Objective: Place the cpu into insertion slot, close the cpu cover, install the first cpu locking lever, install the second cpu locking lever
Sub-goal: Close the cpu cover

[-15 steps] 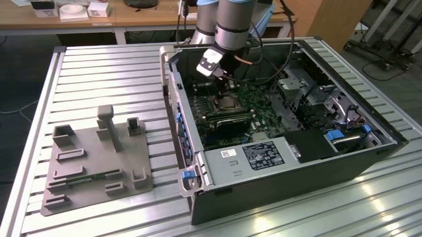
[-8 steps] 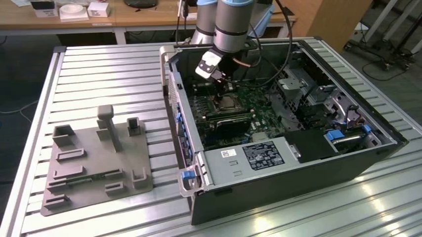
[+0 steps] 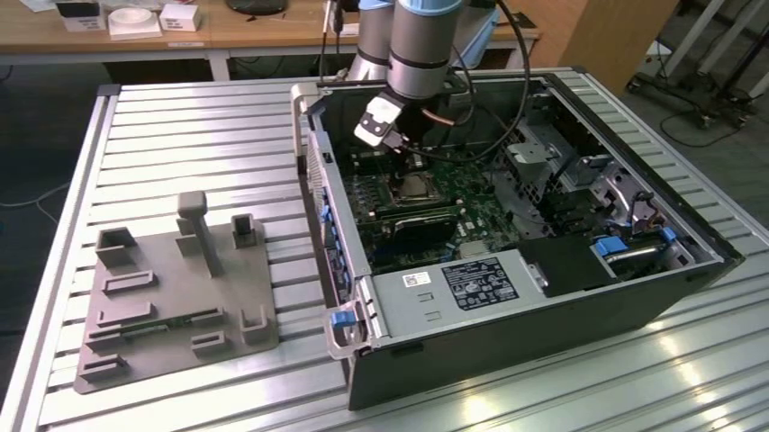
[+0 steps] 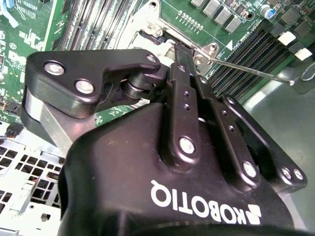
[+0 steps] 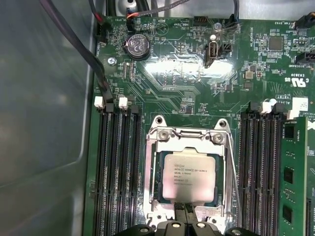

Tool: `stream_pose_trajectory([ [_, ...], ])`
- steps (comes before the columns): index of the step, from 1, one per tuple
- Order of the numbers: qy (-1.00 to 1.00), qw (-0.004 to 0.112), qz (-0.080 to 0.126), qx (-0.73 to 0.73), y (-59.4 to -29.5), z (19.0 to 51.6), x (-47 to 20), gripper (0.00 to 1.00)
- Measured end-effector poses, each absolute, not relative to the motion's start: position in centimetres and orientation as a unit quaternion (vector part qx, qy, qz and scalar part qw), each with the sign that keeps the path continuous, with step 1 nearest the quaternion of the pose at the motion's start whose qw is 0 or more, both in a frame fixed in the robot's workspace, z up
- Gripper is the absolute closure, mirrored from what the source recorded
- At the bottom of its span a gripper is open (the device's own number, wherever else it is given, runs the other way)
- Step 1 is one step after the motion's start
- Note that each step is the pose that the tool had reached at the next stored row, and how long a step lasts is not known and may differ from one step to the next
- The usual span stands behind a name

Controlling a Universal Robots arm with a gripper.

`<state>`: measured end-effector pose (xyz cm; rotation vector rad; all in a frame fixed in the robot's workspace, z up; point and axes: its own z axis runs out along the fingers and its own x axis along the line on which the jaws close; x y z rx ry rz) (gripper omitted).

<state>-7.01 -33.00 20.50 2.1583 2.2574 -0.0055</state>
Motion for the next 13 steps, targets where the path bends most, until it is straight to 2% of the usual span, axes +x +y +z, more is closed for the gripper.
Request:
stream_pose_trajectory([
  [13, 0.723, 0.009, -0.002, 0.691, -33.00, 20.15, -7.13, 0.90],
])
